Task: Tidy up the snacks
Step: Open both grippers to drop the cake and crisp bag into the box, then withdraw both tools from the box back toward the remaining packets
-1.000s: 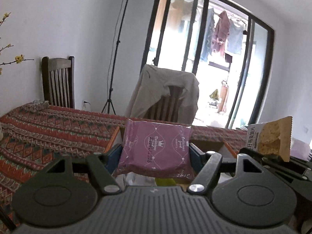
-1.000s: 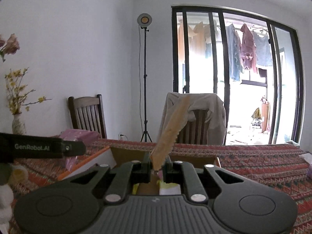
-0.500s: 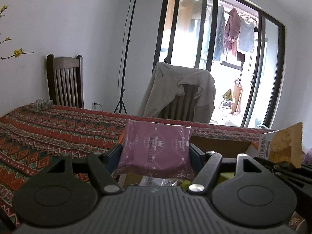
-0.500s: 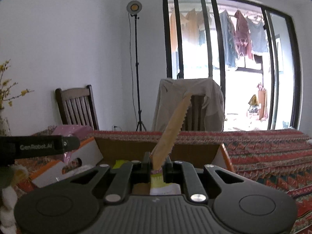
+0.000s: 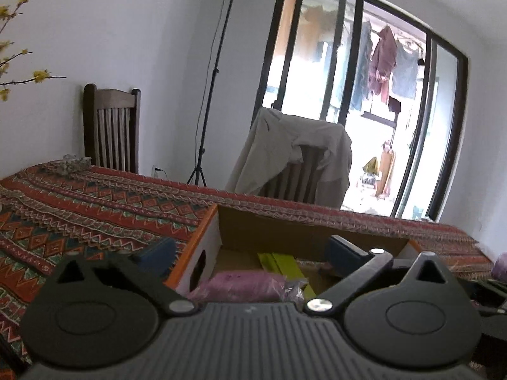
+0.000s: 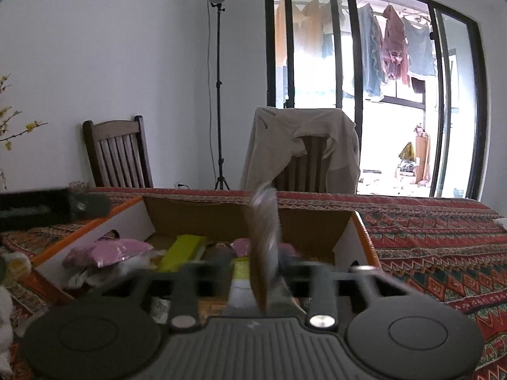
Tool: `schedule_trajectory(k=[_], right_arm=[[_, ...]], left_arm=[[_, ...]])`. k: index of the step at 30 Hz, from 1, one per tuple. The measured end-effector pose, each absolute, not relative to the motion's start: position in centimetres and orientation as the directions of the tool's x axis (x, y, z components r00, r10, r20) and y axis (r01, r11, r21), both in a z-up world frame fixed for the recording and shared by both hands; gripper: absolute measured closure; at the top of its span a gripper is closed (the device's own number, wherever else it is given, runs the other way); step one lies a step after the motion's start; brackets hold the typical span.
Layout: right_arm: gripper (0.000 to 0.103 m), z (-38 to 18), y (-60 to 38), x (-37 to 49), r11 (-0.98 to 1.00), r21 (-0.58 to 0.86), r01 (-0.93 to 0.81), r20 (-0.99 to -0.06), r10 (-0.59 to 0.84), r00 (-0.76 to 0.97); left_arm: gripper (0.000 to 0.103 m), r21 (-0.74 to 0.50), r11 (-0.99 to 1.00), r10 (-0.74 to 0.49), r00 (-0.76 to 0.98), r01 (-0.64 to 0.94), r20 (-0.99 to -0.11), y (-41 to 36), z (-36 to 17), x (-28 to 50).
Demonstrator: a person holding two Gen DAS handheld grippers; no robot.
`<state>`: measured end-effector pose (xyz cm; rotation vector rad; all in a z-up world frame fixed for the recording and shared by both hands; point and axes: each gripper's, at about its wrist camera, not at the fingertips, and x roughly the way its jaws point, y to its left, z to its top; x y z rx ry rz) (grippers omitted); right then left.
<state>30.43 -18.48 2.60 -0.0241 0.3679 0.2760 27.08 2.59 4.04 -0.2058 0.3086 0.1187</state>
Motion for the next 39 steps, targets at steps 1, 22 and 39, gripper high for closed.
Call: schedule_trajectory(k=[1,22,39], right_arm=[[0.014,2.6,-18.6,30.2,0.963,0.024,-0.267,-0.351,0.258,0.900],[0.000,4.6,-18.9,29.4,0.970,0.027,-0.241,-0.324,0.237,0.916],[0.000,6.3,-18.8,24.1,0.970,0.023,-0.243,-0.351,0.235,0.906]], left_arm=[[0.000,-0.187,0.972,0.077,0.945,-0.142,-0.316,2.7,4.0,27.1],[0.000,-0.231,0.962,0.069,0.951,-0.144,-0.302,3.0,6.7,25.4],[0.000,-0.166,0.971,0.111,0.936,-0.174,-0.335,7.1,7.3,19.4]])
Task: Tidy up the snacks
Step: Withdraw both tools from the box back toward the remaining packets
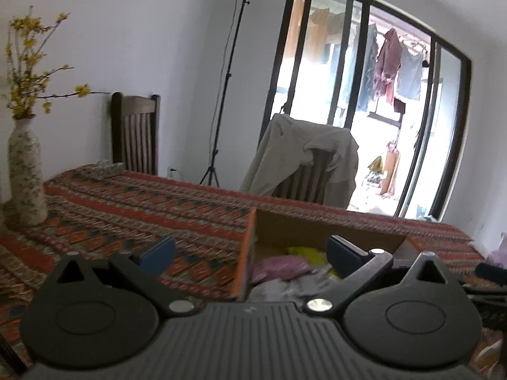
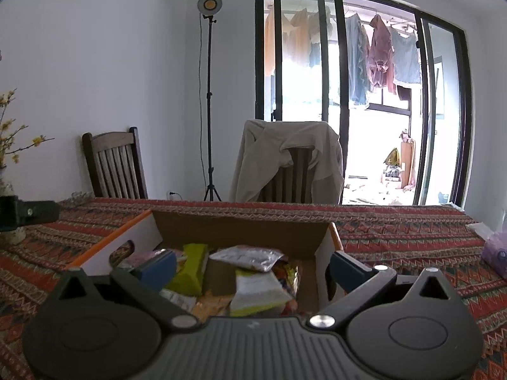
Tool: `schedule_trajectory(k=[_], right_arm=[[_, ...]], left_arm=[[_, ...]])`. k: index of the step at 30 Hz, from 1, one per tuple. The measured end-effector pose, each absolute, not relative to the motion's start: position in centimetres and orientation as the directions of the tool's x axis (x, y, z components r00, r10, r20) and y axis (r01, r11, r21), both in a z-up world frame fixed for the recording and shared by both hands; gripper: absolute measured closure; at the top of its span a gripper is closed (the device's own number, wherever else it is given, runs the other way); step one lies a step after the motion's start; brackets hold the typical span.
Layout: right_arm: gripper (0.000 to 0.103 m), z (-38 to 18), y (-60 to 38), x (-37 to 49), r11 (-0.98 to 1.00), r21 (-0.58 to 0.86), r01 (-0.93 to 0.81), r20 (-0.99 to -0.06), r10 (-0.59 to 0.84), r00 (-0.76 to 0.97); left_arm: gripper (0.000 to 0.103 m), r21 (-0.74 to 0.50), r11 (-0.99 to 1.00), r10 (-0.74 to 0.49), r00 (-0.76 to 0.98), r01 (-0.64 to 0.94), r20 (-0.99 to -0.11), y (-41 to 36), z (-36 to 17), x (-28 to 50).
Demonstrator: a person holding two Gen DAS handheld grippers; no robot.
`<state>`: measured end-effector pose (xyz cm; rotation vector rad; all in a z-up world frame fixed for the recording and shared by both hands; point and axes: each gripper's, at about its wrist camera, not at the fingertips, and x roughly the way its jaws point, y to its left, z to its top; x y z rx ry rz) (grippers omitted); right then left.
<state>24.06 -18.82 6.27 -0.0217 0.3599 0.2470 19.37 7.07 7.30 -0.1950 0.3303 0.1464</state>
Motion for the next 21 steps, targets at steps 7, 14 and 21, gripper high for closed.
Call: schedule_trajectory(k=[7,14,21], right_arm=[[0.000,5.2,-18.0,21.5,0.962,0.016,-0.271,-0.392,0.255,0.884],[0.000,3.1,-17.0,20.0,0.956,0.009,-0.295,-0.459,0.266,0.848],[0.000,1.3,-16.2,19.8,0.951,0.015,-0.307,-0.525,0.269,0.807]], left_arm=[[0.000,-0.109,0.980,0.111,0.910,-0.167,-0.400,9.0,5.1,16.4],[0.000,-0.084,0.982,0.116,0.888,-0.170,-0.445,10.6,2.6,14.0],[0.000,-0.125,0.971,0.116,0.862,-0.202,-0.493,12.4,-0.3,13.3]])
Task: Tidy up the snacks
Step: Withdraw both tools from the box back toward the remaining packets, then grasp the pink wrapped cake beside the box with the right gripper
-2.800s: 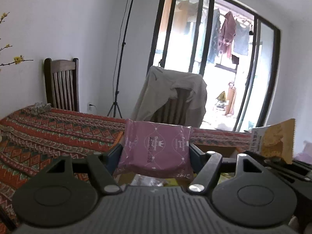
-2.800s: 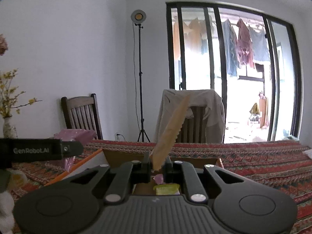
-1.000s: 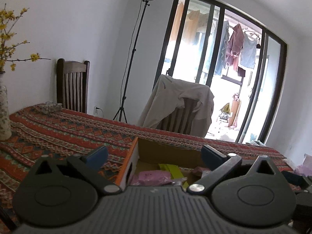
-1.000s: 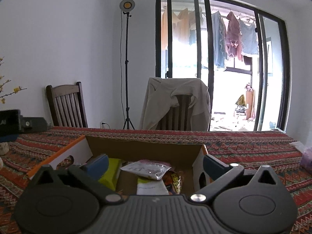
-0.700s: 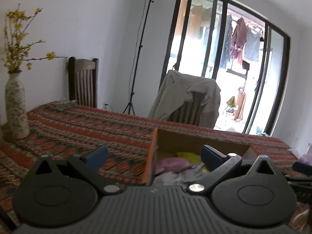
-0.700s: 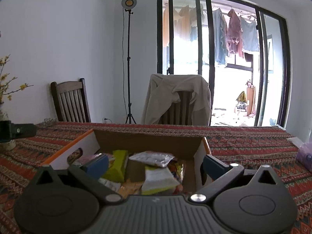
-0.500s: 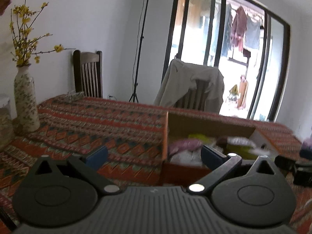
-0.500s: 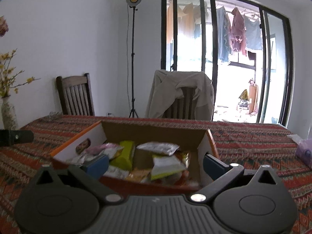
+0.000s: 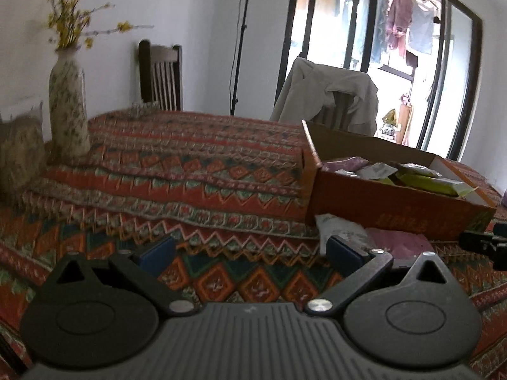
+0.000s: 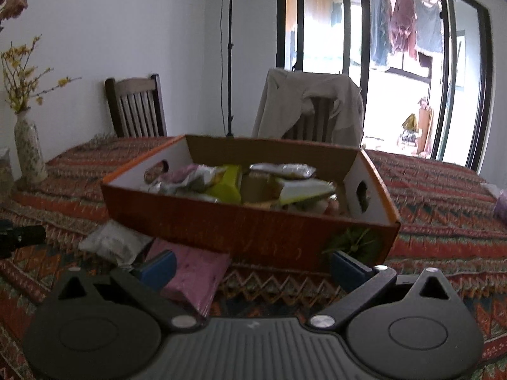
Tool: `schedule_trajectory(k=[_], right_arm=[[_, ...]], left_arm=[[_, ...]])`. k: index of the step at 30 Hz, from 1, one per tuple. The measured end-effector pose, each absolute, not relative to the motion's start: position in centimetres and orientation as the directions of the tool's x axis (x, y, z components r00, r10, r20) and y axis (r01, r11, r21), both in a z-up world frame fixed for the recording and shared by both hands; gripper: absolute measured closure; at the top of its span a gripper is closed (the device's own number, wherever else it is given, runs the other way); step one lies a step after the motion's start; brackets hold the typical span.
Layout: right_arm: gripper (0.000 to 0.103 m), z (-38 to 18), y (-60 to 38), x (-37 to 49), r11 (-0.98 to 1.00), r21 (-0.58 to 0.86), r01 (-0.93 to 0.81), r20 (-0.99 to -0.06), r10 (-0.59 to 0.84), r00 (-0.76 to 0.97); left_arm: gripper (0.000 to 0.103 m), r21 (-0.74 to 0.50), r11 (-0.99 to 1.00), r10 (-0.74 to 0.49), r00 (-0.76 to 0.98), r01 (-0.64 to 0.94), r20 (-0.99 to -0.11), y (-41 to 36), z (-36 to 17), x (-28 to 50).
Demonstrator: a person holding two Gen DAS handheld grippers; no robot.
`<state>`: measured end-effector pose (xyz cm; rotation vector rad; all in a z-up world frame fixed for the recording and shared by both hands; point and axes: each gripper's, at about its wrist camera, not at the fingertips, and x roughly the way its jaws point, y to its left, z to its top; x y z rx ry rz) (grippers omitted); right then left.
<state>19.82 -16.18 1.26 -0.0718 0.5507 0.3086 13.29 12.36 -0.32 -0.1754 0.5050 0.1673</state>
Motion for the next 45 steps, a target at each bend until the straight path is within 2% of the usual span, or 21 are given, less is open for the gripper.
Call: schedule_trajectory(k=[15,21,26,40,42,43,45], right_arm=[[0.000,0.6,-11.6,22.2,0.933,0.046,-0.356,-0.612,0.308,0.728],[0.000,-0.9,-8.8,24.0,0.935,0.001,-0.354,-0.672,0.263,0.692],[0.000,-2.1,-7.8,25.0,0.934,0.021,-0.358,-0.706,0.267,0.655],[0.000,-2.5,-7.8,25.2,0.925,0.031,-0.379,-0.679,0.298,0.671],[0.007,-2.3,-7.9,25.0,0.921,0.033,-0.387,-0.673,0.307,0.673],[0.014,-2.2,-7.9,24.8,0.917,0.037,-0.396,-0.668,0.318,0.673],[0.017,-2.0,-8.0,24.6,0.913,0.040,-0.407,-0.666,0.328,0.670]], left_arm=[[0.000,-0.177,0.957,0.117,0.865,-0.229,-0.488,13.3,-0.9,13.1],[0.000,-0.202,0.951,0.110,0.866,-0.234,-0.487,13.8,-0.9,13.0],[0.000,-0.204,0.951,0.105,0.865,-0.231,-0.491,13.8,-0.9,13.0],[0.000,-0.212,0.943,0.119,0.857,-0.255,-0.501,14.0,-1.1,13.0],[0.000,-0.212,0.943,0.119,0.856,-0.256,-0.503,14.0,-1.1,13.1],[0.000,-0.211,0.944,0.119,0.855,-0.256,-0.504,13.9,-1.1,13.1],[0.000,-0.209,0.944,0.120,0.854,-0.256,-0.506,13.9,-1.1,13.1]])
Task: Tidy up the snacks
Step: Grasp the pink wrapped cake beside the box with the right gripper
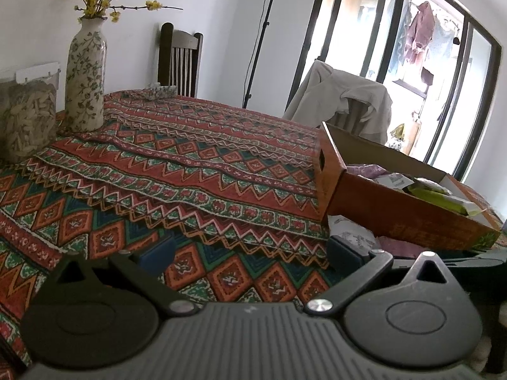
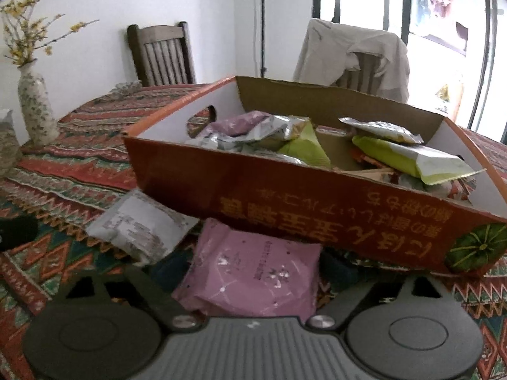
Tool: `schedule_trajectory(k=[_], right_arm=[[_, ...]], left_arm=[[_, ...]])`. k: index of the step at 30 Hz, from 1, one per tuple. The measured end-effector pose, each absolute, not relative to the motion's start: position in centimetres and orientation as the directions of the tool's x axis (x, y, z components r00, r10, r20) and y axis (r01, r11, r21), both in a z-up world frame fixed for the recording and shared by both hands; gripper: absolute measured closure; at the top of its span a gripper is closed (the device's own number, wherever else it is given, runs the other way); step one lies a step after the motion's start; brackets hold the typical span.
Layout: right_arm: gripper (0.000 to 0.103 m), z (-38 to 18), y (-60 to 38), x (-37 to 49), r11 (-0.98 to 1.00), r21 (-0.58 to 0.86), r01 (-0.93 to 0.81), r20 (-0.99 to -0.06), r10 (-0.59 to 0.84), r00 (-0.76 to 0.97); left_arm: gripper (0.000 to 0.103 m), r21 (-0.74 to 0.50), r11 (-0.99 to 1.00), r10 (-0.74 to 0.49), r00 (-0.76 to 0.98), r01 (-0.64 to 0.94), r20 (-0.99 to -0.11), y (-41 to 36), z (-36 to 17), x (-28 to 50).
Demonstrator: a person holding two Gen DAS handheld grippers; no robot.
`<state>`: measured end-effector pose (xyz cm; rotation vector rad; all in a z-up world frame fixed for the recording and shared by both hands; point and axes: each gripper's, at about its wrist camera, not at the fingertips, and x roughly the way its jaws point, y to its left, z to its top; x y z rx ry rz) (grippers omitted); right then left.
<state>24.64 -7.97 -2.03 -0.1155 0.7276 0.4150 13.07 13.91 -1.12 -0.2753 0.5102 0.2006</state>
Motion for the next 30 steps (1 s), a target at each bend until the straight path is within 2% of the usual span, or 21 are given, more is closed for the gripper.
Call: schedule_trajectory(k=[3,4,6,19,23,30], right_arm=[[0.027,-1.8,-8.3,24.2,0.909,0.053,-0.414,-0.654,0.345,0.674],[0.037,-1.7,-8.5,24.1,0.906,0.059,-0.419,-0.647,0.354,0.675],[0.040,-1.5,-9.0,23.8,0.902,0.070,-0.426,-0.641,0.368,0.673],[0.041,0.0,-14.3,21.5,0.917,0.083,-0.390,-0.552,0.368,0.748],[0.041,0.0,-16.7,21.1,0.928,0.070,-0.367,-0.536,0.345,0.771],[0.041,-0.4,-19.3,21.7,0.933,0.129,-0.335,-0.510,0.353,0.784]], left_arm=[[0.000,-0.210,0.942,0.122,0.853,-0.260,-0.508,14.0,-1.1,13.1],[0.000,-0.212,0.942,0.122,0.853,-0.261,-0.508,14.0,-1.1,13.1],[0.000,-0.212,0.941,0.123,0.852,-0.263,-0.509,14.1,-1.1,13.2],[0.000,-0.196,0.942,0.137,0.847,-0.271,-0.513,14.0,-1.2,13.4],[0.000,-0.163,0.950,0.145,0.837,-0.267,-0.527,13.4,-1.0,13.7],[0.000,-0.107,0.967,0.144,0.839,-0.232,-0.526,11.1,0.2,14.5]])
